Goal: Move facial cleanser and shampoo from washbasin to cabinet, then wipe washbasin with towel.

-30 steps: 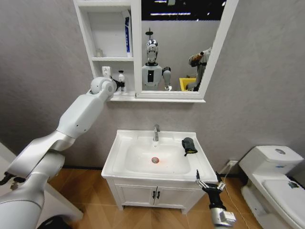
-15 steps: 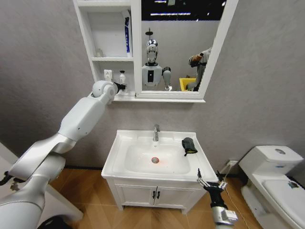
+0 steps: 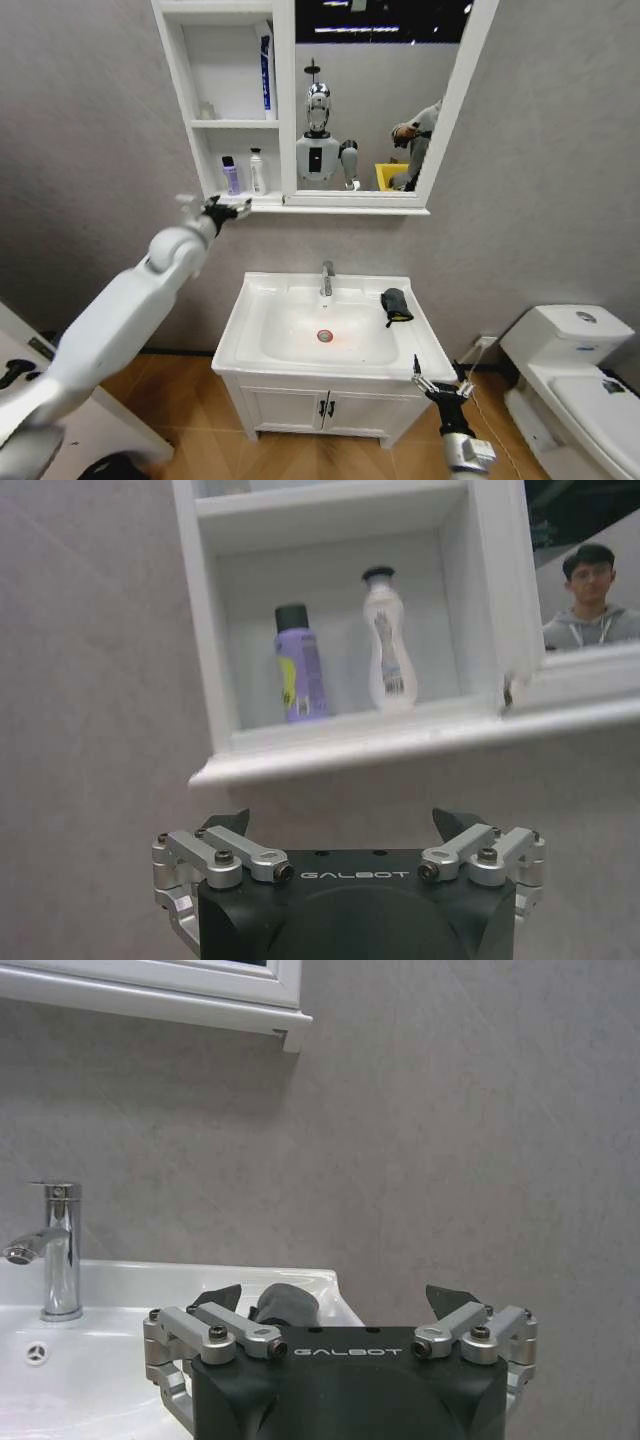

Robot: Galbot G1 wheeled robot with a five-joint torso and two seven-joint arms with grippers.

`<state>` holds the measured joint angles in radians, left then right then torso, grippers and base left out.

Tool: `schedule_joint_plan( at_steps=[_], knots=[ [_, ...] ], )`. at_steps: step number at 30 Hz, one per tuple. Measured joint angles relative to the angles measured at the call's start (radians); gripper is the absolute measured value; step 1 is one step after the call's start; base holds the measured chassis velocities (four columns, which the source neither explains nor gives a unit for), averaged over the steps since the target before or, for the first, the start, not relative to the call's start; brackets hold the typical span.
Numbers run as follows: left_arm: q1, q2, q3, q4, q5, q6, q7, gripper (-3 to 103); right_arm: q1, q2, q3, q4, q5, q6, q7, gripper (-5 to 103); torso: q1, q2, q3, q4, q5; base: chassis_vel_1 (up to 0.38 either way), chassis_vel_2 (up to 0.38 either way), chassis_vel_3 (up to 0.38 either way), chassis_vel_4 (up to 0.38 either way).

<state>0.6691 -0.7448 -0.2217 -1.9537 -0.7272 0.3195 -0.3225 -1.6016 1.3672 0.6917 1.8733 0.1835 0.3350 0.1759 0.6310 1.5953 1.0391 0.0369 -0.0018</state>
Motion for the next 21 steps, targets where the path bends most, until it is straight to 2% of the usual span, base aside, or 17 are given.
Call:
schedule_joint_plan(
  at_steps=[1, 2, 3, 5, 6, 8, 9, 10, 12, 14, 15, 21],
  knots=[
    [0.093, -0.004, -0.064, -0.028, 0.063, -0.022, 0.013, 100, 0.0, -0.001, 0.005, 0.005, 0.0, -0.013, 0.004, 100, 0.0, 0.0, 0.0, -0.0005, 0.0008, 0.0, 0.0, 0.0, 0.0],
    [0.247, -0.023, -0.155, -0.067, 0.146, -0.051, 0.038, 100, 0.001, -0.003, 0.008, 0.013, 0.0, -0.037, 0.006, 100, 0.0, 0.0, 0.0, -0.0003, 0.0023, 0.0, 0.0, 0.0, 0.0],
    [0.247, -0.023, -0.155, -0.067, 0.146, -0.051, 0.038, 100, 0.001, -0.003, 0.008, 0.013, 0.0, -0.037, 0.006, 100, 0.0, 0.0, 0.0, -0.0003, 0.0023, 0.0, 0.0, 0.0, 0.0],
    [0.497, -0.077, -0.294, -0.129, 0.227, -0.093, 0.077, 100, 0.011, -0.007, 0.012, 0.029, 0.002, -0.077, 0.007, 100, 0.0, 0.0, 0.0, -0.0003, 0.0012, 0.0, 0.0, 0.0, 0.0],
    [0.497, -0.077, -0.294, -0.129, 0.227, -0.093, 0.077, 100, 0.011, -0.007, 0.012, 0.029, 0.002, -0.077, 0.007, 100, 0.0, 0.0, 0.0, -0.0003, 0.0012, 0.0, 0.0, 0.0, 0.0],
    [0.724, -0.181, -0.431, -0.191, 0.282, -0.135, 0.135, 100, 0.021, -0.01, 0.016, 0.044, 0.004, -0.111, 0.003, 100, 0.0, 0.0, 0.0, 0.0001, 0.002, 0.0, 0.0, 0.0, 0.0],
    [0.79, -0.223, -0.471, -0.212, 0.294, -0.147, 0.158, 100, 0.022, -0.011, 0.019, 0.049, 0.008, -0.122, -0.003, 100, 0.0, 0.0, 0.0, 0.0002, 0.0017, 0.0, 0.0, 0.0, 0.0],
    [0.79, -0.223, -0.471, -0.212, 0.294, -0.147, 0.158, 100, 0.022, -0.011, 0.019, 0.049, 0.008, -0.122, -0.003, 100, 0.0, 0.0, 0.0, 0.0002, 0.0017, 0.0, 0.0, 0.0, 0.0],
    [0.889, -0.307, -0.524, -0.253, 0.298, -0.16, 0.204, 100, 0.01, -0.014, 0.029, 0.063, 0.026, -0.14, -0.038, 100, 0.0, 0.0, 0.0, 0.0004, 0.0023, 0.0, 0.0, 0.0, 0.0],
    [0.898, -0.318, -0.529, -0.257, 0.298, -0.161, 0.216, 100, 0.006, -0.014, 0.032, 0.067, 0.029, -0.142, -0.05, 100, 0.0, 0.0, 0.0, -0.0002, 0.002, 0.0, 0.0, 0.0, 0.0],
    [0.906, -0.338, -0.539, -0.266, 0.297, -0.161, 0.241, 100, 0.004, -0.015, 0.034, 0.078, 0.035, -0.148, -0.082, 100, 0.0, 0.0, 0.0, -0.0006, 0.002, 0.0, 0.0, 0.0, 0.0],
    [0.896, -0.356, -0.545, -0.28, 0.294, -0.151, 0.268, 100, 0.018, -0.017, 0.031, 0.115, 0.039, -0.184, -0.11, 100, 0.0, 0.0, 0.0, -0.0005, 0.002, 0.0, 0.0, 0.0, 0.0]
  ],
)
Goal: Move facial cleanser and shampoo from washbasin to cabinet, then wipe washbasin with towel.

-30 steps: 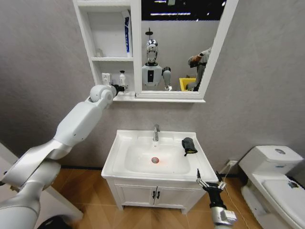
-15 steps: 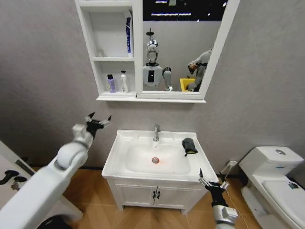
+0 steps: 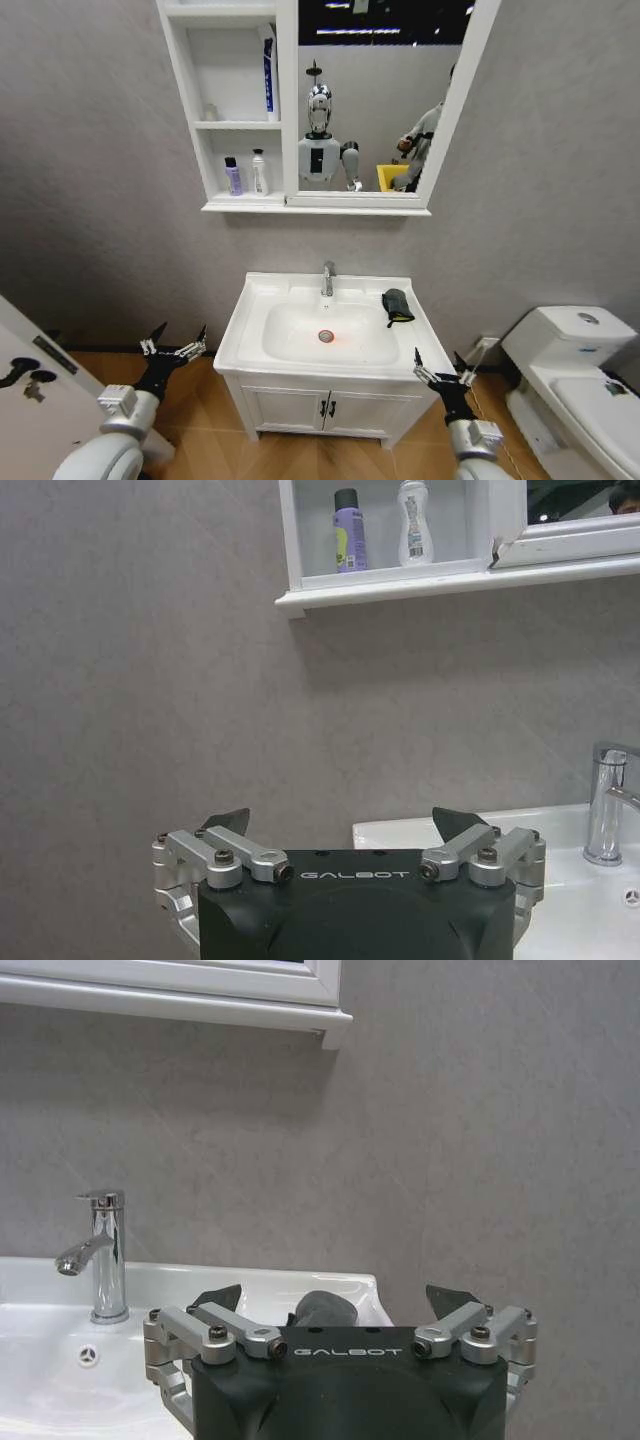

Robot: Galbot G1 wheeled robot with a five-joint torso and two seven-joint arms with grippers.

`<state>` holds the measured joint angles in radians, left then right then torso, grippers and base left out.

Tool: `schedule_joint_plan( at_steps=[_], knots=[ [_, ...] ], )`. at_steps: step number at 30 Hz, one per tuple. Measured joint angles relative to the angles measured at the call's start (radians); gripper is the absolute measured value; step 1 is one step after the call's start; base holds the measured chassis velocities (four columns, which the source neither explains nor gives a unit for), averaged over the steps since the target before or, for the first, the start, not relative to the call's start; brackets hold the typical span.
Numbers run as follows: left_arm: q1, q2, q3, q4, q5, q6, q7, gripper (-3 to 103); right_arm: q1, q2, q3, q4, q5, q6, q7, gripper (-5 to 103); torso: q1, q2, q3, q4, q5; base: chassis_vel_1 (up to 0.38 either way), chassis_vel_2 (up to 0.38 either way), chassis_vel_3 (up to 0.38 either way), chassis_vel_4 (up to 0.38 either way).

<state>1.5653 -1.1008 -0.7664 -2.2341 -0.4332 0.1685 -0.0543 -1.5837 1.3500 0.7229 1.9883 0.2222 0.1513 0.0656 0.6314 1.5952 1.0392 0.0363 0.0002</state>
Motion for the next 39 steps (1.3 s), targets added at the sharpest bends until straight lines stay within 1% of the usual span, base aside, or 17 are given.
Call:
schedule_joint_plan(
  at_steps=[2, 4, 5, 6, 7, 9, 11, 12, 14, 16, 19, 21, 26, 29, 31, 35, 39],
  knots=[
    [-0.003, 0.0, 0.001, 0.0, -0.001, 0.002, 0.0, 100, 0.011, -0.002, -0.003, 0.014, 0.001, -0.023, 0.011, 100, 0.0, 0.0, 0.0, 0.0, 0.0, 0.0, 0.0, 0.0, 0.0],
    [-0.006, 0.0, 0.004, 0.0, -0.003, 0.003, 0.0, 100, 0.052, -0.016, -0.005, 0.04, 0.024, -0.113, 0.032, 100, 0.0, 0.0, 0.0, -0.0001, -0.0001, 0.0, 0.0, 0.0, 0.0],
    [-0.006, 0.0, 0.004, 0.0, -0.003, 0.003, 0.0, 100, 0.052, -0.016, -0.005, 0.04, 0.024, -0.113, 0.032, 100, 0.0, 0.0, 0.0, -0.0001, -0.0001, 0.0, 0.0, 0.0, 0.0],
    [-0.008, 0.0, 0.005, 0.0, -0.003, 0.003, 0.0, 100, 0.076, -0.025, -0.005, 0.042, 0.037, -0.147, 0.041, 100, 0.0, 0.0, 0.0, -0.0001, -0.0002, 0.0, 0.0, 0.0, 0.0],
    [-0.009, 0.001, 0.006, 0.001, -0.004, 0.004, 0.0, 100, 0.127, -0.04, -0.004, 0.032, 0.06, -0.201, 0.061, 100, 0.0, 0.0, 0.0, 0.0, -0.0002, 0.0, 0.0, 0.0, 0.0],
    [-0.01, 0.001, 0.007, 0.001, -0.005, 0.004, 0.0, 100, 0.164, -0.052, -0.005, 0.013, 0.076, -0.227, 0.073, 100, 0.0, 0.0, 0.0, -0.0002, -0.0002, 0.0, 0.0, 0.0, 0.0],
    [-0.012, 0.002, 0.009, 0.003, -0.006, 0.005, 0.0, 100, 0.301, -0.095, -0.025, -0.068, 0.13, -0.285, 0.096, 100, 0.0, 0.0, 0.0, 0.0003, 0.0002, 0.0, 0.0, 0.0, 0.0],
    [-0.012, 0.002, 0.009, 0.003, -0.006, 0.005, 0.0, 100, 0.301, -0.095, -0.025, -0.068, 0.13, -0.285, 0.096, 100, 0.0, 0.0, 0.0, 0.0003, 0.0002, 0.0, 0.0, 0.0, 0.0],
    [-0.013, 0.003, 0.01, 0.004, -0.007, 0.006, -0.001, 100, 0.447, -0.135, -0.057, -0.174, 0.177, -0.318, 0.103, 100, 0.0, 0.0, 0.0, 0.0008, -0.0002, 0.0, 0.0, 0.0, 0.0],
    [-0.014, 0.003, 0.01, 0.005, -0.007, 0.006, -0.001, 100, 0.479, -0.143, -0.065, -0.206, 0.186, -0.322, 0.103, 100, 0.0, 0.0, 0.0, 0.0007, -0.0003, 0.0, 0.0, 0.0, 0.0],
    [-0.015, 0.003, 0.012, 0.006, -0.007, 0.007, -0.002, 100, 0.614, -0.169, -0.113, -0.383, 0.213, -0.327, 0.09, 100, 0.0, 0.0, 0.0, 0.0002, -0.0001, 0.0, 0.0, 0.0, 0.0],
    [-0.015, 0.003, 0.012, 0.006, -0.008, 0.007, -0.002, 100, 0.65, -0.173, -0.131, -0.438, 0.22, -0.326, 0.083, 100, 0.0, 0.0, 0.0, 0.0002, -0.0001, 0.0, 0.0, 0.0, 0.0],
    [-0.017, 0.004, 0.013, 0.007, -0.008, 0.007, -0.003, 100, 0.785, -0.161, -0.19, -0.626, 0.243, -0.312, 0.06, 100, 0.0, 0.0, 0.0, 0.0003, -0.0001, 0.0, 0.0, 0.0, 0.0],
    [-0.017, 0.004, 0.013, 0.007, -0.009, 0.008, -0.003, 100, 0.845, -0.152, -0.216, -0.712, 0.24, -0.296, 0.039, 100, 0.0, 0.0, 0.0, 0.0004, -0.0002, 0.0, 0.0, 0.0, 0.0],
    [-0.017, 0.004, 0.013, 0.007, -0.009, 0.008, -0.004, 100, 0.885, -0.14, -0.222, -0.793, 0.191, -0.261, 0.009, 100, 0.0, 0.0, 0.0, 0.0005, -0.0003, 0.0, 0.0, 0.0, 0.0],
    [-0.017, 0.004, 0.014, 0.007, -0.009, 0.008, -0.004, 100, 0.901, -0.134, -0.226, -0.845, 0.171, -0.243, -0.005, 100, 0.0, 0.0, 0.0, 0.0003, 0.0, 0.0, 0.0, 0.0, 0.0],
    [-0.018, 0.005, 0.014, 0.008, -0.009, 0.008, -0.004, 100, 0.93, -0.134, -0.241, -0.925, 0.19, -0.236, -0.017, 100, 0.0, 0.0, 0.0, 0.0001, -0.0002, 0.0, 0.0, 0.0, 0.0]
  ],
)
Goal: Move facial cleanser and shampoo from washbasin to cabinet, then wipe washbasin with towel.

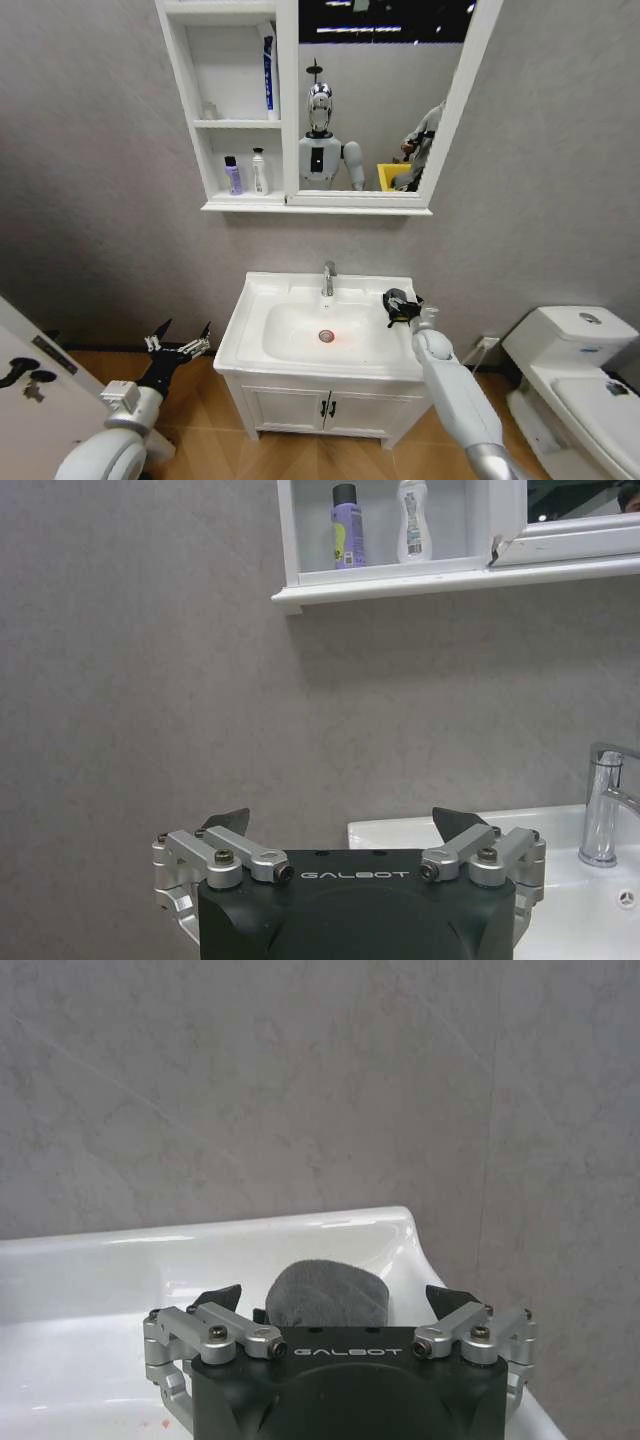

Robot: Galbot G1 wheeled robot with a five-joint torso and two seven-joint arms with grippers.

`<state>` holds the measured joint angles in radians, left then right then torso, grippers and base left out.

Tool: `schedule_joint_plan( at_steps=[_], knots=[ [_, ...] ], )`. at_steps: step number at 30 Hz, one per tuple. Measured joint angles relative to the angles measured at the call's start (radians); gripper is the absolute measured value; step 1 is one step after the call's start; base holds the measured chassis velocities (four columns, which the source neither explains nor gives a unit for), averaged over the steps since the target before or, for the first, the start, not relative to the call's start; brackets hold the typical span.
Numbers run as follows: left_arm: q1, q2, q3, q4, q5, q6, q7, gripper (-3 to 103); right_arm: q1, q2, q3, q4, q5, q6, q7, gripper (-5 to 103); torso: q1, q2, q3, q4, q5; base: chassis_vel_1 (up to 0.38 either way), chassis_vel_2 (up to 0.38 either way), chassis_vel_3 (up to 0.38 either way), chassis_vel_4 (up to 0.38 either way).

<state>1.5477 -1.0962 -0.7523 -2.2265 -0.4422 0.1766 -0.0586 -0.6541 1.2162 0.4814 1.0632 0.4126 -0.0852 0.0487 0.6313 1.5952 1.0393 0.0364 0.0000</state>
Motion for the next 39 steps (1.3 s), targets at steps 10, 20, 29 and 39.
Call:
schedule_joint_plan(
  at_steps=[10, 20, 29, 39],
  knots=[
    [0.0, 0.0, 0.001, 0.0, 0.0, 0.0, -0.001, 100, 0.026, -0.004, -0.018, -0.072, -0.013, 0.013, -0.03, 100, 0.0, 0.0, 0.0, 0.0001, 0.0, 0.0, 0.0, 0.0, 0.0],
    [0.0, 0.0, 0.001, 0.0, 0.0, 0.0, -0.001, 100, 0.017, -0.008, -0.017, -0.087, -0.014, -0.002, -0.045, 77, 0.0, 0.0, 0.0, 0.0001, 0.0, 0.0, 0.0, 0.0, 0.0],
    [0.0, 0.0, 0.001, 0.001, 0.0, 0.0, -0.001, 100, 0.039, -0.009, -0.019, -0.109, 0.0, 0.002, -0.051, 43, 0.0, 0.0, 0.0, 0.0001, 0.0, 0.0, 0.0, 0.0, 0.0],
    [0.0, 0.0, 0.001, 0.001, 0.0, 0.0, -0.001, 100, 0.024, -0.025, -0.021, -0.044, 0.05, -0.039, -0.03, 7, 0.0, 0.0, 0.0, 0.0001, 0.0, 0.0, 0.0, 0.0, 0.0]
  ],
)
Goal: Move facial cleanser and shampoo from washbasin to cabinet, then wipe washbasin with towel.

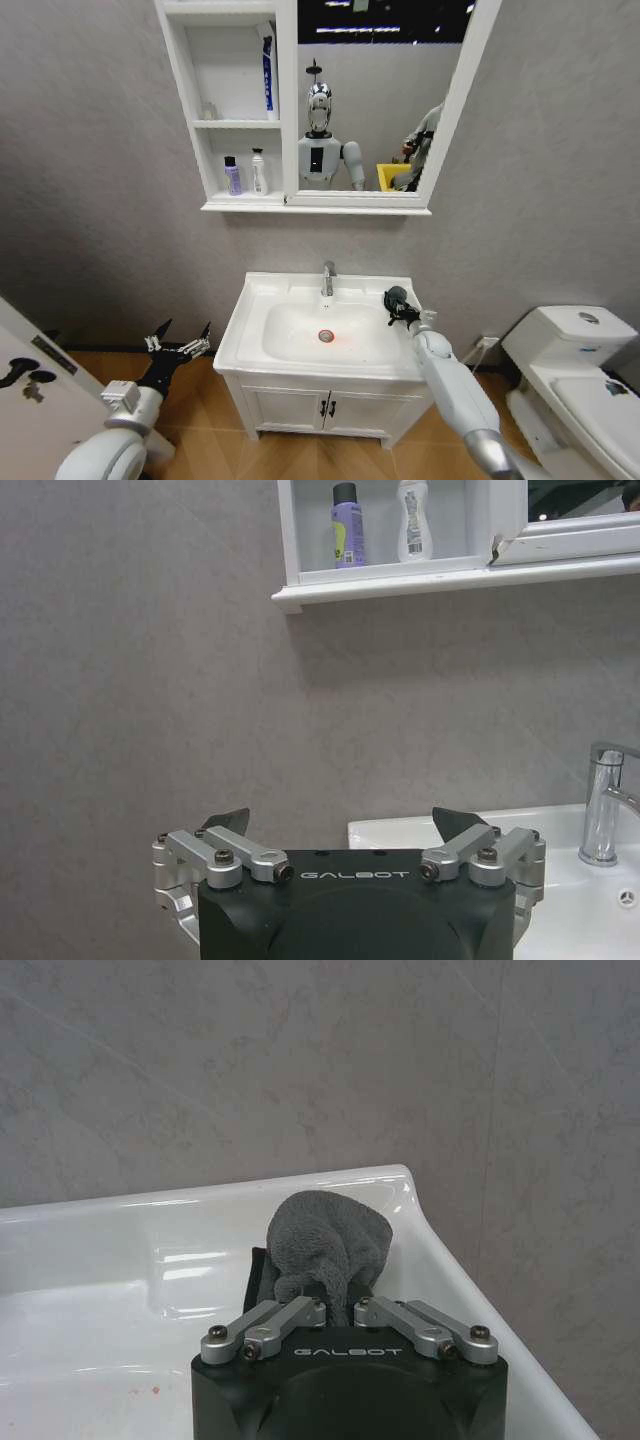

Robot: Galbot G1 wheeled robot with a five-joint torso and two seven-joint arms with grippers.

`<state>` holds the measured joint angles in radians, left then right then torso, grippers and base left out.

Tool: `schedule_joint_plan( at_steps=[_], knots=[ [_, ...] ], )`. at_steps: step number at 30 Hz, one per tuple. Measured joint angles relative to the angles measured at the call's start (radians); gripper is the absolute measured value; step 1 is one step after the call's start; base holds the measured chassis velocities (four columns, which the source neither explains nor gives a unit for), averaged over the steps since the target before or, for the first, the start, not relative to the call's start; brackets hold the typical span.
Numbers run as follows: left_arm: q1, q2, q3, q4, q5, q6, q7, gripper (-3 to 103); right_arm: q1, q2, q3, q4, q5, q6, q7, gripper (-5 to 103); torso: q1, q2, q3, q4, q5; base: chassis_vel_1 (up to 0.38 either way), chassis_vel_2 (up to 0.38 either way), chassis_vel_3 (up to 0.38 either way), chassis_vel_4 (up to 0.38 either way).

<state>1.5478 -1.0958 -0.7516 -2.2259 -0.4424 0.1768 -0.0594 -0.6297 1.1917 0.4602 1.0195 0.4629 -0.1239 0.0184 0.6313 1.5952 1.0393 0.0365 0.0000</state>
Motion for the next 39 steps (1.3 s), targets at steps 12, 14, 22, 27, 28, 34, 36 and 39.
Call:
schedule_joint_plan(
  at_steps=[12, 14, 22, 27, 28, 34, 36, 39],
  knots=[
    [0.0, 0.0, 0.0, 0.0, 0.0, 0.0, 0.0, 100, -0.242, -0.004, -0.052, 0.461, 0.105, -0.162, 0.107, 4, 0.0, 0.0, 0.0, -0.0001, -0.0001, 0.0, 0.0, 0.0, 0.0],
    [0.0, 0.0, 0.0, 0.0, 0.0, 0.0, 0.0, 100, -0.285, 0.0, -0.071, 0.506, 0.107, -0.181, 0.129, 4, 0.0, 0.0, 0.0, 0.0, -0.0001, 0.0, 0.0, 0.0, 0.0],
    [0.0, 0.0, 0.0, 0.0, 0.0, 0.0, 0.0, 100, -0.324, -0.004, -0.141, 0.448, 0.069, -0.196, 0.192, 4, 0.0, 0.0, 0.0, -0.0003, 0.0001, 0.0, 0.0, 0.0, 0.0],
    [0.0, 0.0, 0.0, 0.0, 0.0, 0.0, 0.0, 100, -0.263, 0.014, -0.182, 0.372, 0.072, -0.208, 0.213, 4, 0.0, 0.0, 0.0, 0.0002, -0.0001, 0.0, 0.0, 0.0, 0.0],
    [0.0, 0.0, 0.0, 0.0, 0.0, 0.0, 0.0, 100, -0.234, 0.027, -0.198, 0.338, 0.072, -0.21, 0.216, 4, 0.0, 0.0, 0.0, 0.0001, 0.0, 0.0, 0.0, 0.0, 0.0],
    [0.0, 0.0, 0.0, 0.0, 0.0, 0.0, 0.0, 100, -0.121, 0.079, -0.245, 0.175, 0.07, -0.211, 0.236, 4, 0.0, 0.0, 0.0, 0.0001, -0.0001, 0.0, 0.0, 0.0, 0.0],
    [0.0, 0.0, 0.0, 0.0, 0.0, 0.0, 0.0, 100, -0.103, 0.085, -0.253, 0.149, 0.071, -0.211, 0.238, 4, 0.0, 0.0, 0.0, 0.0001, -0.0001, 0.0, 0.0, 0.0, 0.0],
    [0.0, 0.0, 0.0, 0.0, 0.0, 0.0, 0.0, 100, -0.05, 0.101, -0.279, 0.072, 0.089, -0.219, 0.242, 4, 0.0, 0.0, 0.0, 0.0, -0.0002, 0.0, 0.0, 0.0, 0.0]
  ],
)
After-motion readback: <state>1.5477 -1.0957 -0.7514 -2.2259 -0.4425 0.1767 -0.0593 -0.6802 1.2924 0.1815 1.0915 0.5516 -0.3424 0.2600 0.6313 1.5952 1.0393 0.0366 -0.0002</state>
